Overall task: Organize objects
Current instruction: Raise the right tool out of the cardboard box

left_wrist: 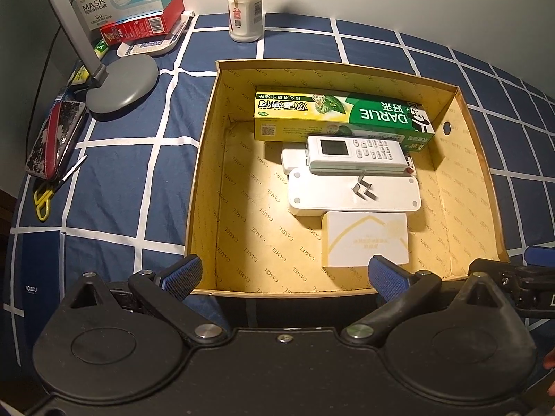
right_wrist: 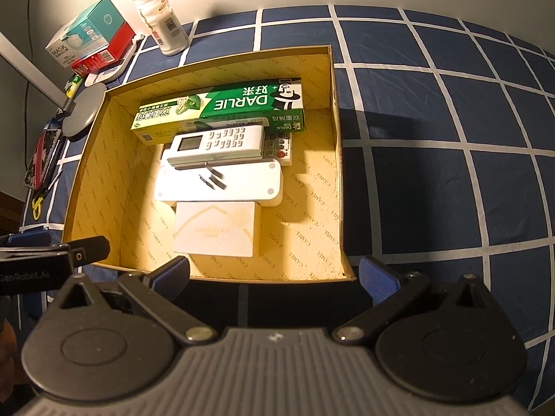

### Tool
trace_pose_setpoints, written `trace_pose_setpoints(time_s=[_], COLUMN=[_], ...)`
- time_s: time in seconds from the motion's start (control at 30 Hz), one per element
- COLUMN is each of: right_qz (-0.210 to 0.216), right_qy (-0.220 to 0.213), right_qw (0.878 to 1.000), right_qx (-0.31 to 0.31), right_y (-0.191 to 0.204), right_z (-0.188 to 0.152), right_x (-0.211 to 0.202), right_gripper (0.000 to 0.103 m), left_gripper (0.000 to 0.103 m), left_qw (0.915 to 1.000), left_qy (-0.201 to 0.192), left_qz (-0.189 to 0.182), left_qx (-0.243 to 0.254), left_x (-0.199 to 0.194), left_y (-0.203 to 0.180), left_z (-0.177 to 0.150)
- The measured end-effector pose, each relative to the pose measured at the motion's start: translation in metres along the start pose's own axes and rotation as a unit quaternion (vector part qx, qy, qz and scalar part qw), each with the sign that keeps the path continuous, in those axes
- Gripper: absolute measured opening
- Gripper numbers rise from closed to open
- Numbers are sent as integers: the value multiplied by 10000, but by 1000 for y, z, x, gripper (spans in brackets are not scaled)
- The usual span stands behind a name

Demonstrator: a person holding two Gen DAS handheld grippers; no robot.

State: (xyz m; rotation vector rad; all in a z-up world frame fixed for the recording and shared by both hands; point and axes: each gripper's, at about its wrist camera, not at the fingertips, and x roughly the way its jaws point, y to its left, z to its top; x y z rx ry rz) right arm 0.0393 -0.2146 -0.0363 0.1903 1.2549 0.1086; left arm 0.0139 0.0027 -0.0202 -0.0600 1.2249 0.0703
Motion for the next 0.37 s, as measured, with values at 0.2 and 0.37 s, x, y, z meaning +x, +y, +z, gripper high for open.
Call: trace_pose_setpoints(time_s=[0.2, 0.37], right_qz=[-1, 0], right_qy=[-18, -21], right_qw=[10000, 10000], right_qx=[14, 6], right_y=[1, 1], right_z=[0, 0], right_x=[-1, -2], right_gripper=[103, 103], left_gripper=[103, 103], left_qw=[10000, 10000], left_qy=[-29, -33], left_qz=[35, 58], left_qx=[-15, 34], left_x=[-3, -4], left_y=[1, 1], left_z=[-1, -1])
